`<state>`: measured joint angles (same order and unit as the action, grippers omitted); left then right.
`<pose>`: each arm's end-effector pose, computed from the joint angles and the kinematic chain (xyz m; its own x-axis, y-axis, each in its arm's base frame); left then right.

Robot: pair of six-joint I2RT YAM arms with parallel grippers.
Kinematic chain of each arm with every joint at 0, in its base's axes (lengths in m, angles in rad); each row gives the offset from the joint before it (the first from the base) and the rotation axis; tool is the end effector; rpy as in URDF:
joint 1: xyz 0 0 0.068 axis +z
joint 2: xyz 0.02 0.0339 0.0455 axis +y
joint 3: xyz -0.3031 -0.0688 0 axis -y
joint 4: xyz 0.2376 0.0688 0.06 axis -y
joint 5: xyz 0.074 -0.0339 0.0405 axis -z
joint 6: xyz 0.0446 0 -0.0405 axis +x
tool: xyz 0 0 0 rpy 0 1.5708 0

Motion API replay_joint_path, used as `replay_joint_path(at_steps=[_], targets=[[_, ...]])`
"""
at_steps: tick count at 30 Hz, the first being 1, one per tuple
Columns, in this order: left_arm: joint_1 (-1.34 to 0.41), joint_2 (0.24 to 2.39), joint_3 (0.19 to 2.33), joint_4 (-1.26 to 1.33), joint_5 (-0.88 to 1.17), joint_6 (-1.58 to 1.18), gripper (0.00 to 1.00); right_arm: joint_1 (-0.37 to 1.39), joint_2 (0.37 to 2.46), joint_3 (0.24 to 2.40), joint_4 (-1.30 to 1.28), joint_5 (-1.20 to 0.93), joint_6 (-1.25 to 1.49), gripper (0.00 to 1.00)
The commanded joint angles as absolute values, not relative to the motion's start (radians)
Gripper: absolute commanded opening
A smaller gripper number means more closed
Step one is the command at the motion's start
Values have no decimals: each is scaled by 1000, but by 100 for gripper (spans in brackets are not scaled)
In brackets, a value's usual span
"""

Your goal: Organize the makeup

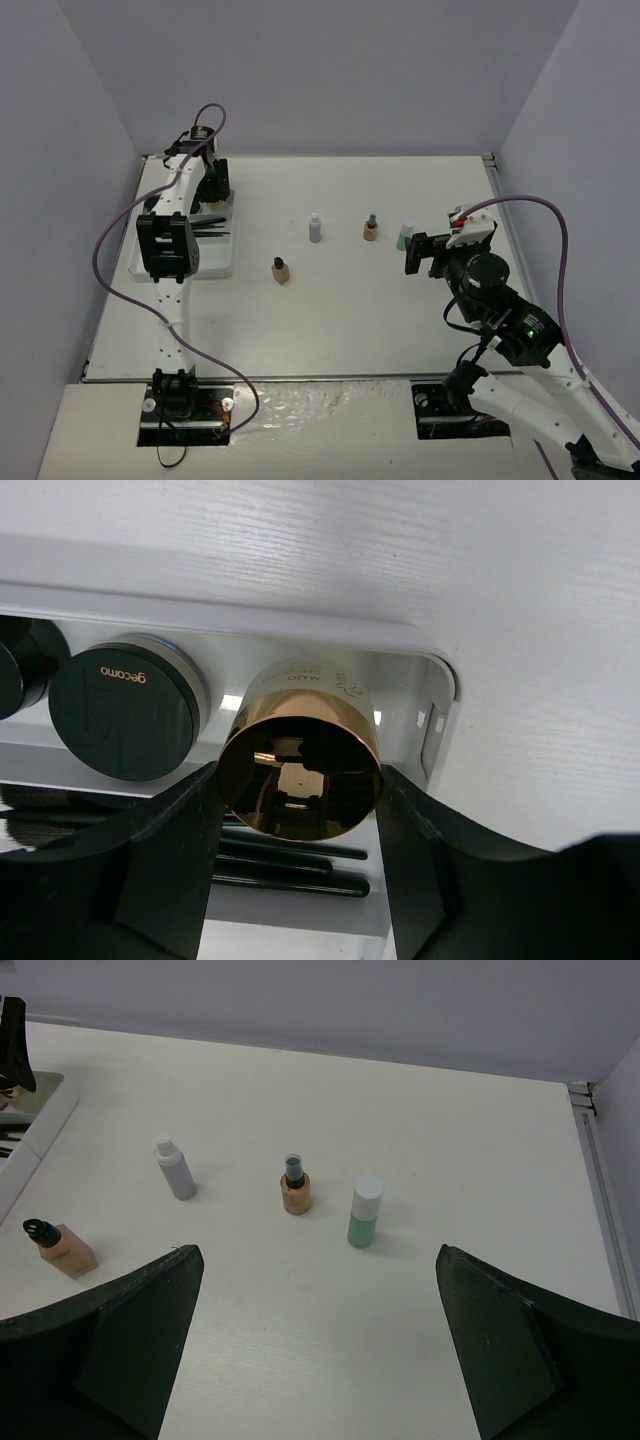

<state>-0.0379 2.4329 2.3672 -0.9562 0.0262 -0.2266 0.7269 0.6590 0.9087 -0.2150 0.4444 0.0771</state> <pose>0.5526 -0.0221 0.2539 -0.8423 -0.1928 -0.5034 -0.1413 0.9802 -0.1390 0.0949 0.0588 0.4199 0.0044 0.0969 -0.9953 -0.2801 0.9556 0.0918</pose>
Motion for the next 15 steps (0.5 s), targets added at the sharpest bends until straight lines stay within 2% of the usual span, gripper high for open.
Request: replay_joint_path(at_steps=[1,5,11,15], targets=[[-29,2385,2388,-887,-17,-206,0,726,675,908,-166,439,81,100],[-17,2410,2393,-887,-25,-216,7,727,678,907,-166,432,84,100],[-16,2394,2382,-887,-24,-218,39,727,678,906,-166,410,93,100],[-17,2330,2343,-878,-10,-221,52,727,677,909,-167,398,95,100]])
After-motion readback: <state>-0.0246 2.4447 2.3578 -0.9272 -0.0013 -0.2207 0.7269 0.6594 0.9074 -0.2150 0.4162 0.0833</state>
